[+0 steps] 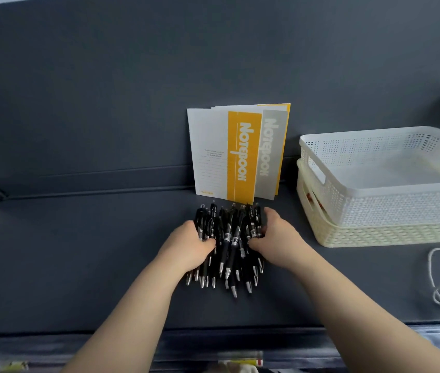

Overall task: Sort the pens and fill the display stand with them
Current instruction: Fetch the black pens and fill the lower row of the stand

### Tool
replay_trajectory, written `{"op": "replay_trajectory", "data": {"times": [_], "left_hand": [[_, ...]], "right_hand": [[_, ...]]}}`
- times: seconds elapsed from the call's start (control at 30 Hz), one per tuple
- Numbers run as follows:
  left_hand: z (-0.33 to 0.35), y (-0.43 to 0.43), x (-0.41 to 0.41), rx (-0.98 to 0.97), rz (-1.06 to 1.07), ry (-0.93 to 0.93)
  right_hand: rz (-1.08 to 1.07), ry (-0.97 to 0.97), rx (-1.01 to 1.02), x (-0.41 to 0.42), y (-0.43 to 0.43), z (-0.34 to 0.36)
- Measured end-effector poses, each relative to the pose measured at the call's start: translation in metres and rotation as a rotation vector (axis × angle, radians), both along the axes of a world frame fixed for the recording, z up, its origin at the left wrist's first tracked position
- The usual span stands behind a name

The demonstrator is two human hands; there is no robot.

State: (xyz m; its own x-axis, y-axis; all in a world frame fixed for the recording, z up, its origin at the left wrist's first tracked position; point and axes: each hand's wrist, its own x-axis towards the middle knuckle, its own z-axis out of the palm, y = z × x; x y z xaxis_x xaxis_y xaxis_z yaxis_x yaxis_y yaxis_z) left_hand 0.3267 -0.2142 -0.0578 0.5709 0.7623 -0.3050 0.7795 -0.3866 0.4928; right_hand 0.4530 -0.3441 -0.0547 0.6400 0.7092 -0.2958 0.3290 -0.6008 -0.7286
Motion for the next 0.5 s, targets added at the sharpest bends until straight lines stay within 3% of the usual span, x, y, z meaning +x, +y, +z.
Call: {"op": "replay_trajectory", "data": {"times": [0.3,0.5], "left_hand": [[0.0,0.002,-0.008,-0.096,0.144,-0.157],[-0.001,0.003,-0.016,-0.222,0.292,-0.349]], "right_hand": [[0.108,-0.171,-0.121,-0.007,0.007,0.001],[0.098,-0.146,-0.024,-0.001,-0.001,-0.003]]}}
